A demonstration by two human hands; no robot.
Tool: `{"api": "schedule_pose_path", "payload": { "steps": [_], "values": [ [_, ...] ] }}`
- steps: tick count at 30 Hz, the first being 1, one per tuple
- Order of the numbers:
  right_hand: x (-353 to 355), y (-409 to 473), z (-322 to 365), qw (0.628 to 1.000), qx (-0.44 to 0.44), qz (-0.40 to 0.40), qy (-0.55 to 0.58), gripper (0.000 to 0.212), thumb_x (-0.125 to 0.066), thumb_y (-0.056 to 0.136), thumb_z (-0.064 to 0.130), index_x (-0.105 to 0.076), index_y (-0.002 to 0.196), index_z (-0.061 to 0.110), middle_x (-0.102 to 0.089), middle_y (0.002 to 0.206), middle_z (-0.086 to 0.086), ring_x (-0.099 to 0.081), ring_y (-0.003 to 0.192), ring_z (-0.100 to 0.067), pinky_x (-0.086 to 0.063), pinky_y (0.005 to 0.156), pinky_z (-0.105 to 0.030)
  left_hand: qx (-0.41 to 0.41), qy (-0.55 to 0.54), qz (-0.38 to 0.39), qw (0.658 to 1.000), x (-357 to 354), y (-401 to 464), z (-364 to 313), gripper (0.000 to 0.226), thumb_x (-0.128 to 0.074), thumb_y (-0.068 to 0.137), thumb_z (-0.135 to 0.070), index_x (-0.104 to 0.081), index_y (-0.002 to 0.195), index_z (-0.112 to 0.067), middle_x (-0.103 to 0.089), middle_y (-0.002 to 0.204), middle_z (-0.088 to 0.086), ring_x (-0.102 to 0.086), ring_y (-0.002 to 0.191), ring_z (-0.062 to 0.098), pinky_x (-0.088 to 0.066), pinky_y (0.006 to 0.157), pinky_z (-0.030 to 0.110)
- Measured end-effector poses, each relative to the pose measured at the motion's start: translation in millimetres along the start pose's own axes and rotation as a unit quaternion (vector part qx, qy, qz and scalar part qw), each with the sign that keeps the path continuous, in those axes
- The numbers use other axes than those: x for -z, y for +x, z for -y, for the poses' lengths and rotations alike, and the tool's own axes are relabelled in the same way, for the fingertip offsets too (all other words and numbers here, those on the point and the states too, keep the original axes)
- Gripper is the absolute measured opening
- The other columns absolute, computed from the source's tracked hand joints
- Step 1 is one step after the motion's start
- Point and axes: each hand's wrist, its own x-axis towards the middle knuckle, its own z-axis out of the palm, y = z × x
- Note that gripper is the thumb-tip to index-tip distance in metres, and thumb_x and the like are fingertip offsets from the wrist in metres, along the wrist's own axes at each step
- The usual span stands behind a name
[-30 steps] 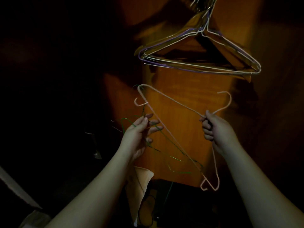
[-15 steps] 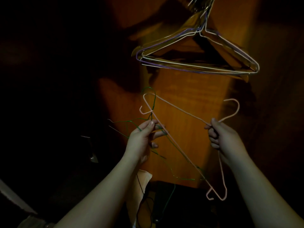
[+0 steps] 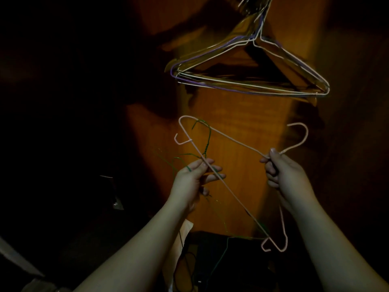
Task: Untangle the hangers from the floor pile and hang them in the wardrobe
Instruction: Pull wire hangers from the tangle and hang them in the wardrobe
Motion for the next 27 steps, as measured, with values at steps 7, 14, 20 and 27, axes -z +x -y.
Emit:
{"api": "schedule_pose_path", "payload": {
  "steps": [7, 14, 20, 27],
  "values": [
    [1.0, 1.9, 2.9, 0.993, 0.000, 0.032, 0.109, 0.034, -0.041, 0.101, 0.036, -0.056, 0.087, 0.008, -0.038, 0.055, 0.005, -0.028, 0.039, -0.003, -0.022, 0.035, -0.014, 0.039, -0.002, 0.012, 0.999, 6.2, 7.3, 7.7, 0.017, -0.048, 0.101, -0.018, -0.060, 0.110, -0.008, -0.072, 0.090, 0.006, -0.073, 0.080, 0.019, -0.031, 0.039, 0.019],
    [24.0, 3.9, 15.4, 0.988, 0.015, 0.014, 0.155, 0.035, -0.037, 0.102, 0.042, -0.057, 0.089, 0.016, -0.040, 0.060, 0.006, -0.030, 0.046, -0.005, -0.025, 0.041, -0.016, 0.023, -0.053, -0.030, 0.998, 17.7, 14.0, 0.7, 0.017, -0.043, 0.104, -0.018, -0.055, 0.111, -0.010, -0.073, 0.091, 0.007, -0.073, 0.078, 0.017, -0.043, 0.043, 0.020],
    [36.6, 5.0, 28.4, 0.986, 0.026, -0.011, 0.165, 0.034, -0.037, 0.102, 0.042, -0.055, 0.089, 0.017, -0.040, 0.059, 0.008, -0.029, 0.045, -0.004, -0.022, 0.041, -0.016, 0.010, -0.106, -0.077, 0.991, 21.8, 25.8, -8.2, 0.016, -0.040, 0.105, -0.017, -0.054, 0.109, -0.010, -0.073, 0.092, 0.008, -0.074, 0.075, 0.017, -0.049, 0.043, 0.017],
    [41.3, 6.2, 29.2, 0.987, 0.038, -0.034, 0.154, 0.033, -0.037, 0.103, 0.040, -0.055, 0.090, 0.015, -0.040, 0.058, 0.008, -0.029, 0.044, -0.003, -0.021, 0.040, -0.016, 0.001, -0.132, -0.100, 0.986, 20.4, 33.6, -16.7, 0.017, -0.038, 0.106, -0.018, -0.054, 0.106, -0.012, -0.071, 0.094, 0.008, -0.074, 0.078, 0.018, -0.049, 0.042, 0.017]
  ]
}}
